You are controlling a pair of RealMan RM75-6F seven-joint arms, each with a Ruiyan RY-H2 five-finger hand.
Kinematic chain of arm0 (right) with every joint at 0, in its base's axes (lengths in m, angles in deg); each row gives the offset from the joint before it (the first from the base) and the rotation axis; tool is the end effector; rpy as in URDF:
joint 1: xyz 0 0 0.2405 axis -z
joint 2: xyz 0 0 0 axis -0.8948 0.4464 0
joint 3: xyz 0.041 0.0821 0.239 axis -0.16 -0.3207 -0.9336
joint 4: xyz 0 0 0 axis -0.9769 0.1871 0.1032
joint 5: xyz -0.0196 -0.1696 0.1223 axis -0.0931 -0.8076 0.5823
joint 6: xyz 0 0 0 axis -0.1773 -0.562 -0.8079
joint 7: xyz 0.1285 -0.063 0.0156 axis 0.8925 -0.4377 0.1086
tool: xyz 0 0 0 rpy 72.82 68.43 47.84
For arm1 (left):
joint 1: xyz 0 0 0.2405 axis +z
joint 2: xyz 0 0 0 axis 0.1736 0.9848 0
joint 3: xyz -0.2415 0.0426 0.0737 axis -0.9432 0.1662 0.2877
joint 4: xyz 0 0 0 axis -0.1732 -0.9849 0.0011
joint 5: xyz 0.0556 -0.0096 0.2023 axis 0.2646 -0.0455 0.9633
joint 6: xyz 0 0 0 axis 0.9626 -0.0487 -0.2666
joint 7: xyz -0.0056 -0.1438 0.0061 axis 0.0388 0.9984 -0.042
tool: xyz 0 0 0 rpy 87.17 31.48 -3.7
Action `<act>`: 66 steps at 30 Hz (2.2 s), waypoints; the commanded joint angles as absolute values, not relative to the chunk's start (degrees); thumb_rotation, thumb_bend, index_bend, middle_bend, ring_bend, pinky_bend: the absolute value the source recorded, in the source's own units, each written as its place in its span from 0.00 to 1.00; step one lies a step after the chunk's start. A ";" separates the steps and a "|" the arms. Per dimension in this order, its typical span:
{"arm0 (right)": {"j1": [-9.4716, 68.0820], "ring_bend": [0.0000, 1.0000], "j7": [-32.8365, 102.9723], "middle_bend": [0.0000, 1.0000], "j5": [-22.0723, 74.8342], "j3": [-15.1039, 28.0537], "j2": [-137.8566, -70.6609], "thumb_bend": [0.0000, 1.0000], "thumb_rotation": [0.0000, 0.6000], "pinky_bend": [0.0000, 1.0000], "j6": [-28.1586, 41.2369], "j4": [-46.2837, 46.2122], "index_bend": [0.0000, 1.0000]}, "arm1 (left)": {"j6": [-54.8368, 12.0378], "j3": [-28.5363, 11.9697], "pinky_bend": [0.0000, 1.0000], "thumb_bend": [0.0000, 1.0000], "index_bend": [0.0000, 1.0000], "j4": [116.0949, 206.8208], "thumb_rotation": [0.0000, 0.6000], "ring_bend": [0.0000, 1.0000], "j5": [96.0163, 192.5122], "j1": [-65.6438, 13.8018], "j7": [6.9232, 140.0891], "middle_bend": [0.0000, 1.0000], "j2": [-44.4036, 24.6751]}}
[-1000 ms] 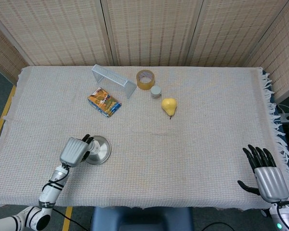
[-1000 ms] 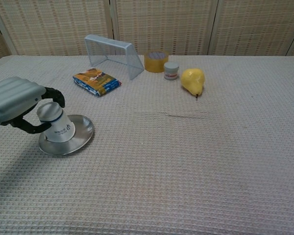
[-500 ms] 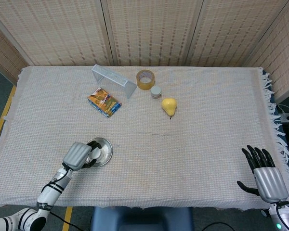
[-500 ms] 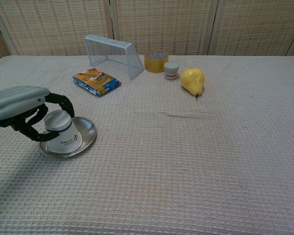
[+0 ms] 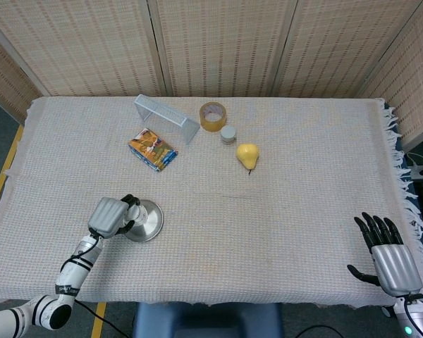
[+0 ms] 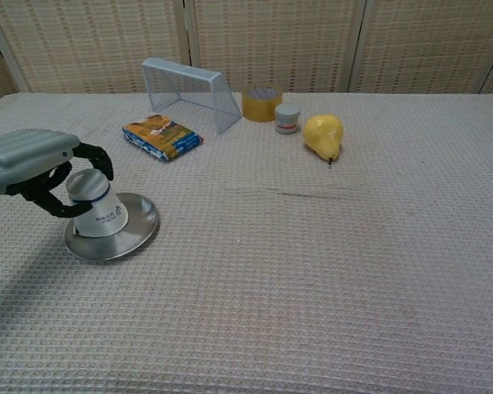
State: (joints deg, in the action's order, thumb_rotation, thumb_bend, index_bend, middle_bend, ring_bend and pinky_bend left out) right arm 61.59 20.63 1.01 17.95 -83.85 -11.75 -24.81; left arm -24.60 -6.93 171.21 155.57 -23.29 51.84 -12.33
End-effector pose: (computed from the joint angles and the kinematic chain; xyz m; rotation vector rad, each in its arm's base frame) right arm -0.2997 -0.1477 0.1380 1.5132 -0.9026 0.7197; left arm -0.2090 0.3188 0.0107 -1.8176 -0.7812 -0.8143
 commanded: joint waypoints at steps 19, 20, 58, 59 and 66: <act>61.77 0.00 20.54 0.00 0.86 18.01 -83.83 0.08 0.85 0.00 -12.09 -24.93 0.00 | -29.22 -7.28 0.96 0.38 0.58 177.29 1.00 0.77 151.32 -24.33 56.10 0.68 -8.48; 61.78 0.00 20.50 0.00 0.89 18.00 -83.83 0.08 0.85 0.00 -12.09 -24.93 0.00 | -28.15 -7.22 0.96 0.38 0.58 176.25 1.00 0.77 151.48 -24.29 54.79 0.68 -9.13; 61.73 0.00 20.38 0.00 0.96 18.07 -83.76 0.08 0.85 0.00 -11.84 -25.11 0.00 | -16.99 -7.08 0.96 0.39 0.55 180.28 1.00 0.77 152.22 -18.06 56.41 0.65 -2.48; 61.78 0.00 20.38 0.00 0.87 18.06 -83.74 0.08 0.85 0.00 -12.00 -25.12 0.00 | -16.53 -6.55 0.96 0.38 0.54 180.22 1.00 0.77 151.78 -17.20 56.17 0.65 -1.87; 61.57 0.00 19.91 0.00 1.02 18.19 -84.05 0.08 0.85 0.00 -11.35 -25.09 0.00 | -18.58 -4.14 0.96 0.38 0.53 176.73 1.00 0.77 149.96 -14.87 57.81 0.63 -1.93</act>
State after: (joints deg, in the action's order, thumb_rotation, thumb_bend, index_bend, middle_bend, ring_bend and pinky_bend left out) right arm 61.61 19.94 0.99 18.17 -84.02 -11.38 -25.09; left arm -17.86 -4.72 177.66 150.20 -15.24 57.33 -1.58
